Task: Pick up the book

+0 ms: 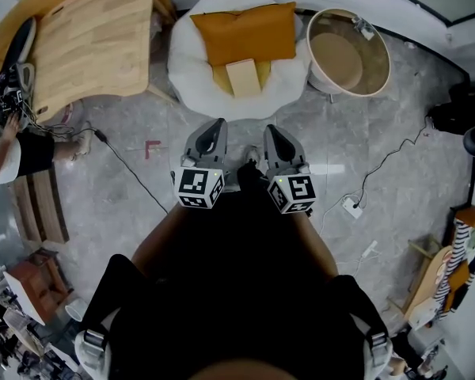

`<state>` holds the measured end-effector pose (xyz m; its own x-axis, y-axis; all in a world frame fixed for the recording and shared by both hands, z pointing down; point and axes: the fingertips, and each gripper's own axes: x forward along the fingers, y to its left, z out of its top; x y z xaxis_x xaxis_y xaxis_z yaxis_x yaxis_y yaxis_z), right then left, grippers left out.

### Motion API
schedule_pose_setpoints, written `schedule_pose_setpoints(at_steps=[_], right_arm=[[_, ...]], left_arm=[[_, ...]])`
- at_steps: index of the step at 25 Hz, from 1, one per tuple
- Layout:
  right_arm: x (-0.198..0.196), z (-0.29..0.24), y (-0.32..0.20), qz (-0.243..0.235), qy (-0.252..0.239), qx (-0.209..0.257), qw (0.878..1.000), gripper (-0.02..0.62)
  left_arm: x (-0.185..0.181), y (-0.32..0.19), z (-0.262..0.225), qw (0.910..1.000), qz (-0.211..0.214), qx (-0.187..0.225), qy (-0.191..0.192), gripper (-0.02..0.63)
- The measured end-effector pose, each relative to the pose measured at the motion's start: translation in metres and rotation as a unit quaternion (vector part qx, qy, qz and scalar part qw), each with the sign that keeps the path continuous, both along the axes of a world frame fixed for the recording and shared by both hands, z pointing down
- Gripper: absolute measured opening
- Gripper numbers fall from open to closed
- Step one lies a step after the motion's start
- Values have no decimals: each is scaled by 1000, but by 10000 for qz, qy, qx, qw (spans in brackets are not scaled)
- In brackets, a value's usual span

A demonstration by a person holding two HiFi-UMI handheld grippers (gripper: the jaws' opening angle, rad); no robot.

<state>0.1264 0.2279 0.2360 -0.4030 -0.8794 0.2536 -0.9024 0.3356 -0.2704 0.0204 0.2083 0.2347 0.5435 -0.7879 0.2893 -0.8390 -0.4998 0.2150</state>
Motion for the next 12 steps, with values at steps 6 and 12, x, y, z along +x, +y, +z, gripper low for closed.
schedule_pose_setpoints(at_steps=[6,12], right_arm=[[23,12,-33,-348,-49,-65,9994,3],[30,22,-66,-542,-6,-132,9984,3]], left_arm=[[20,-34,5,9989,-450,-137,-46,2],[20,-53,4,9977,-659,-146,-104,2]])
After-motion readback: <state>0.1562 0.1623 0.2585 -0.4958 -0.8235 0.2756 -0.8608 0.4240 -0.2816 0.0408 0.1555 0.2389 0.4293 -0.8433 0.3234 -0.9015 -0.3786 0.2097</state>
